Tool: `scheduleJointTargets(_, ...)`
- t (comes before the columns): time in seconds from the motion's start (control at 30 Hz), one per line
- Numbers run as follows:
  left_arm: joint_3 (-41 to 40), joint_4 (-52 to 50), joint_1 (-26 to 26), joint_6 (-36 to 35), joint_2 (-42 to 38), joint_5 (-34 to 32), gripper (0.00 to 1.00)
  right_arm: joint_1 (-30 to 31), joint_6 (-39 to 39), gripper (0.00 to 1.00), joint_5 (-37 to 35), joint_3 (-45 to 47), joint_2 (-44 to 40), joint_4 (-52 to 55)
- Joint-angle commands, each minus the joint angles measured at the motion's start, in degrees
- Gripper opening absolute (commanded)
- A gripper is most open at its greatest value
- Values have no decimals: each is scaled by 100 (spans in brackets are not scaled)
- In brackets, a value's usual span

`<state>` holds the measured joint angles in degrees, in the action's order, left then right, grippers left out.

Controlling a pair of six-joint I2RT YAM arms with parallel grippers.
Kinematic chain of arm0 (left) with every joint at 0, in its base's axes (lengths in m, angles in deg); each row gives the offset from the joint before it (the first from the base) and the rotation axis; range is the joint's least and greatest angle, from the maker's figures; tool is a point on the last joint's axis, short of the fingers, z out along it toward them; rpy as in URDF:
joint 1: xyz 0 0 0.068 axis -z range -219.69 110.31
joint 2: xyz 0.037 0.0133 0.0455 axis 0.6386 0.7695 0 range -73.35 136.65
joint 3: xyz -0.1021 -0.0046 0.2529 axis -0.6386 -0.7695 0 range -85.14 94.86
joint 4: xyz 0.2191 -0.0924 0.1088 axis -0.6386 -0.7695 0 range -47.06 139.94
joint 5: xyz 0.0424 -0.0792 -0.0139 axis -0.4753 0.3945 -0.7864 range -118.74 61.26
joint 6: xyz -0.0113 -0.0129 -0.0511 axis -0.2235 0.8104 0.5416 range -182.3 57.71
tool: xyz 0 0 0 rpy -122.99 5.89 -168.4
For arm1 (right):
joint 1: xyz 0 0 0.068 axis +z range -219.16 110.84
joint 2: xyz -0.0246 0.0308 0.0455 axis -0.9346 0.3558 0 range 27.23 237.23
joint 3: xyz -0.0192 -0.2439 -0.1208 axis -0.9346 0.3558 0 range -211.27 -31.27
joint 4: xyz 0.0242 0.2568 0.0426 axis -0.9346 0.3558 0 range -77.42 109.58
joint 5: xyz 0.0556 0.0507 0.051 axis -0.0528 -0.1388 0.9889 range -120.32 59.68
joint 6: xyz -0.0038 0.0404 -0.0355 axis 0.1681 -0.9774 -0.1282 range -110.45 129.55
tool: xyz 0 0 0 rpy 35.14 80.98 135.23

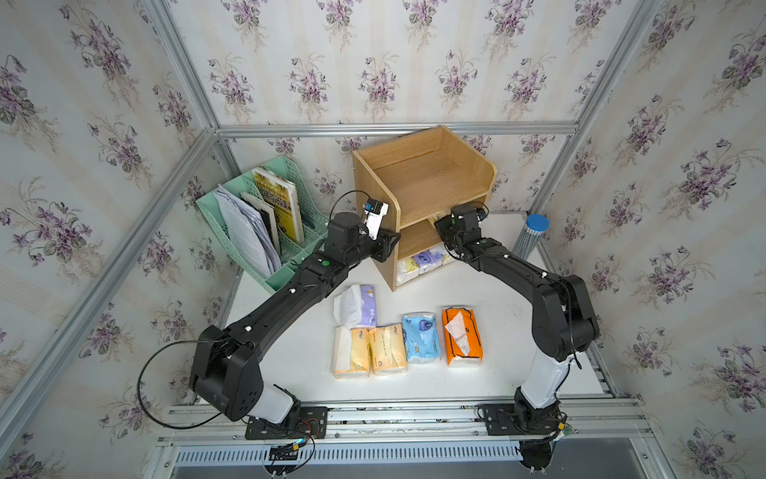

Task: Remove the tissue boxes from the shelf
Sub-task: Pick up a box of tissues from the shelf.

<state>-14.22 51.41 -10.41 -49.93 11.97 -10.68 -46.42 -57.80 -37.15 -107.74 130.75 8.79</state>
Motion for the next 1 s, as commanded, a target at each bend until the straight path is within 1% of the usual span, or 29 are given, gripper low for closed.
scheduleJointTargets(0.0,57,73,129,31,-26,-187,44,9,509,3,224,221,-273,477)
scheduleJointTargets(0.17,117,-179,244,122,-48,-497,46,29,1005,3,431,749,-882,709)
scheduleJointTargets(0.33,-3,-410,360,135,-212,-887,50,21,1674,3,464,1320,-1503,1162)
scheduleJointTargets(0.43,13,-626,501,73,-302,-1162,60,29,2109,2,363,1611,-1922,1557)
scheduleJointTargets(0.6,71,-830,801,81,-350,-1583,70,26,2719,2,53,2231,-2785,1937)
scheduleJointTargets(0.67,154,-903,979,93,-283,-1750,72,11,2936,2,-163,2461,-3113,2103)
scheduleJointTargets(0.73,284,-990,1173,100,-155,-1926,76,-34,3101,2,-335,2666,-3396,2258)
scheduleJointTargets(0.83,517,-1041,1404,149,128,-2177,77,-257,3252,1,-313,3002,-3762,2379)
scheduleJointTargets(0.9,692,-1089,1467,248,346,-2299,79,-405,3329,1,-318,3177,-3957,2426)
scheduleJointTargets(0.97,841,-1145,1518,378,543,-2469,83,-544,3387,1,-353,3334,-4120,2474)
